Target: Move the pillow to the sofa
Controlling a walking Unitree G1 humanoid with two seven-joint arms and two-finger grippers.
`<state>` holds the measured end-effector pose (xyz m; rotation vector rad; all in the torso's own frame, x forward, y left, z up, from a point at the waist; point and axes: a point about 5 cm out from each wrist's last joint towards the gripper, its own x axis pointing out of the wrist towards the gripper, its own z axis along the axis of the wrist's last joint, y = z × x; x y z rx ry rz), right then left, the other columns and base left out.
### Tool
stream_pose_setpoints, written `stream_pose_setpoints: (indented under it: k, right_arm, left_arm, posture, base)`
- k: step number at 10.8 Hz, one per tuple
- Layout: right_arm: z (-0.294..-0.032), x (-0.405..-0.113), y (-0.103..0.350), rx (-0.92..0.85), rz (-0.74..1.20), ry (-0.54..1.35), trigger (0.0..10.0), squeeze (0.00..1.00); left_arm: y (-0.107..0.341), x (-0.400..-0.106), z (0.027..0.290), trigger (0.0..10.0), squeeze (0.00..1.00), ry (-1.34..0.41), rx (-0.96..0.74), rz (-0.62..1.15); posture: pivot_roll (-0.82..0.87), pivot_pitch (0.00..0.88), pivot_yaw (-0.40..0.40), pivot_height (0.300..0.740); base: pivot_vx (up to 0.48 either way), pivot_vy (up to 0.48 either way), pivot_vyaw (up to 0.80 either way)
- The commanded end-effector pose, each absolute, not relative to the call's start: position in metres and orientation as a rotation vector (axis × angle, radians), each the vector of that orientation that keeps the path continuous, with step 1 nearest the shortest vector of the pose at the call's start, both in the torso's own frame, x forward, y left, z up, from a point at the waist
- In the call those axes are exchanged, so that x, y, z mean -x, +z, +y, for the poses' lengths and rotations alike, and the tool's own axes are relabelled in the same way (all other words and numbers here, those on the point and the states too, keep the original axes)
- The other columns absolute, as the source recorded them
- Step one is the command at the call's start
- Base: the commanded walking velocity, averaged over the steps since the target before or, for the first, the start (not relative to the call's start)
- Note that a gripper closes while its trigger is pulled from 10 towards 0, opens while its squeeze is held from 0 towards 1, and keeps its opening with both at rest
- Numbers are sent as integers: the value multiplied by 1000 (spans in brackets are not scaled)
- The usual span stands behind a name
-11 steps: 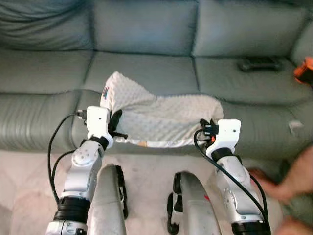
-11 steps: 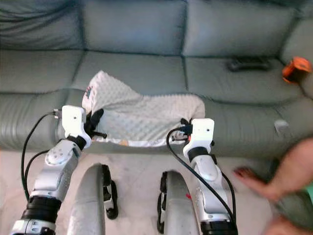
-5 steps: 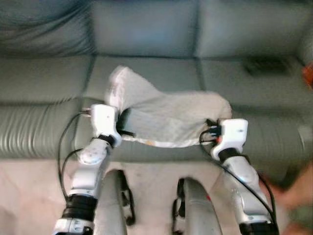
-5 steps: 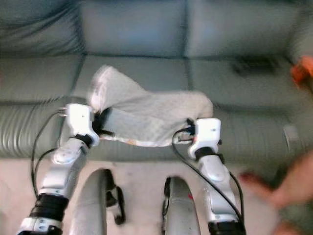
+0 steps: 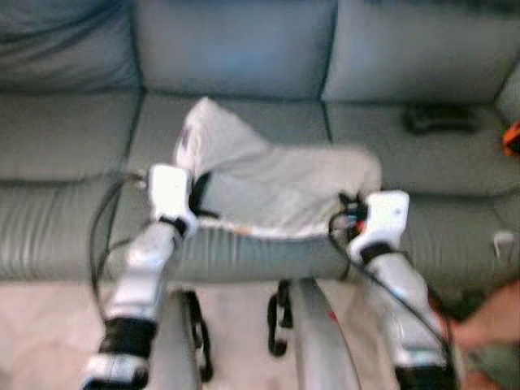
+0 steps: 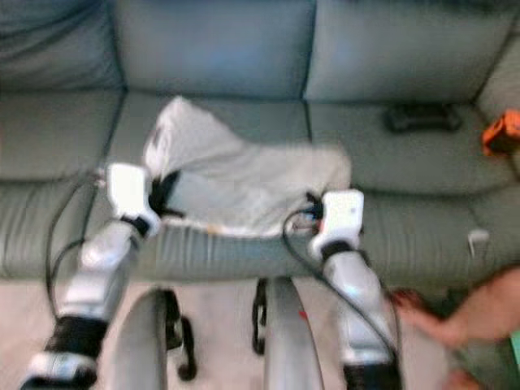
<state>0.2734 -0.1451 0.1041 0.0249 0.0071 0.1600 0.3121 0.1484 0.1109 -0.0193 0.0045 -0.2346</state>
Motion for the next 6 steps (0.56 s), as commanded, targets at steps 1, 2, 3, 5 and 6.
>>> stream_pose_setpoints:
  k: [1, 2, 3, 5, 6]
  right_arm:
    - [-145, -271, 104, -34, 3, 180, 10000, 0]
    - [-144, -271, 104, -36, 6, 188, 10000, 0]
    - [-144, -271, 103, -34, 13, 200, 10000, 0]
    - [-145, -278, 106, -39, 15, 227, 10000, 0]
    - [-146, -282, 109, -29, 7, 247, 10000, 0]
  left_arm:
    - [112, -312, 150, 10000, 0, -218, 9, -9]
    - [112, -314, 151, 10000, 0, -201, 0, -11]
    - [113, -315, 153, 10000, 0, -178, -15, -18]
    - [116, -322, 165, 10000, 0, -47, -43, -28]
    - [116, -325, 172, 10000, 0, 18, -61, -21]
  posture:
    - [-77, 293, -31, 635]
    - [-77, 295, -31, 635]
    - [-77, 295, -31, 635]
    - [-77, 306, -31, 635]
    - [-74, 315, -30, 635]
  base:
    - [0, 0, 0]
    - [0, 0, 0]
    - [0, 0, 0]
    - [0, 0, 0]
    - [0, 0, 0]
